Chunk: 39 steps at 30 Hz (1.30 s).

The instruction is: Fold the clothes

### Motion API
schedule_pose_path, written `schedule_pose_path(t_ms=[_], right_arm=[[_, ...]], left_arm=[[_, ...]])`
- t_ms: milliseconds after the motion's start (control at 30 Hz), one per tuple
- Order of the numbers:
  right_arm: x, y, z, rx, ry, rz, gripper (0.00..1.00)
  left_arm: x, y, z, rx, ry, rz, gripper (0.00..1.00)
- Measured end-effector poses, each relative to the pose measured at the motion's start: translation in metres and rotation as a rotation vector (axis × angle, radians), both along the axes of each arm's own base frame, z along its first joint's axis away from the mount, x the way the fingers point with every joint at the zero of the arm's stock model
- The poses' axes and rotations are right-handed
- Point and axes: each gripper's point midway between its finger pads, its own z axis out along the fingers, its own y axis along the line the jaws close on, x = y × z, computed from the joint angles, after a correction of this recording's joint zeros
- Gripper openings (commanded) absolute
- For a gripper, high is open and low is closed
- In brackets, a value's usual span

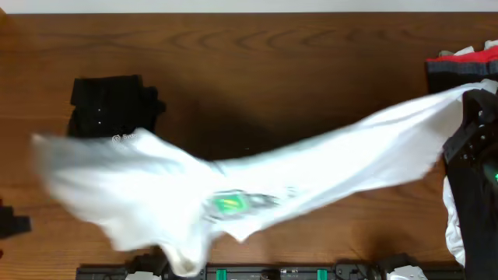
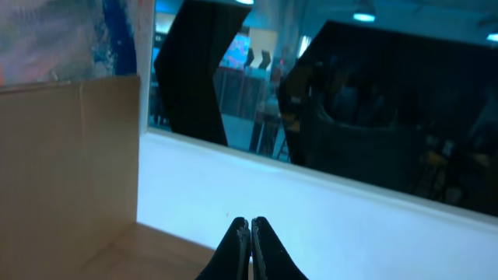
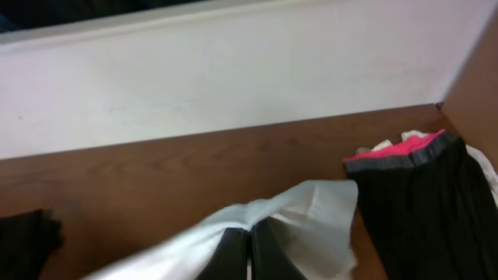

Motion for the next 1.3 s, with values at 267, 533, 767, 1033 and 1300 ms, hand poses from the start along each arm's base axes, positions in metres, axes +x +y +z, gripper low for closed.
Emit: schedule_pose_path(t_ms=[267,533,767,1033,1300], right_arm=[[0.025,0.005,-0.028,-0.031,0.123,-0.006,0.01],[0.059,0.012,-0.057,-0.066,0.24,-0.002,0.01],[0.053,0.011,-0.053,-0.064,0.224,0.0,0.01],[0.052,0.01,-0.053,-0.067,0.226,0.0,0.01],[0.051,0.009,-0.054,-0.07,0.232,-0.003,0.01]], left_arm=[[0.074,-0.009,-0.032,0.018,0.194,-0.015,0.06],[0.131,-0.046,-0.123,0.019,0.589,-0.205,0.14],[0.146,-0.104,-0.213,-0.076,0.98,-0.521,0.17],[0.14,-0.193,-0.319,-0.017,1.362,-0.93,0.25],[0.105,-0.259,-0.413,0.099,1.489,-1.175,0.32]])
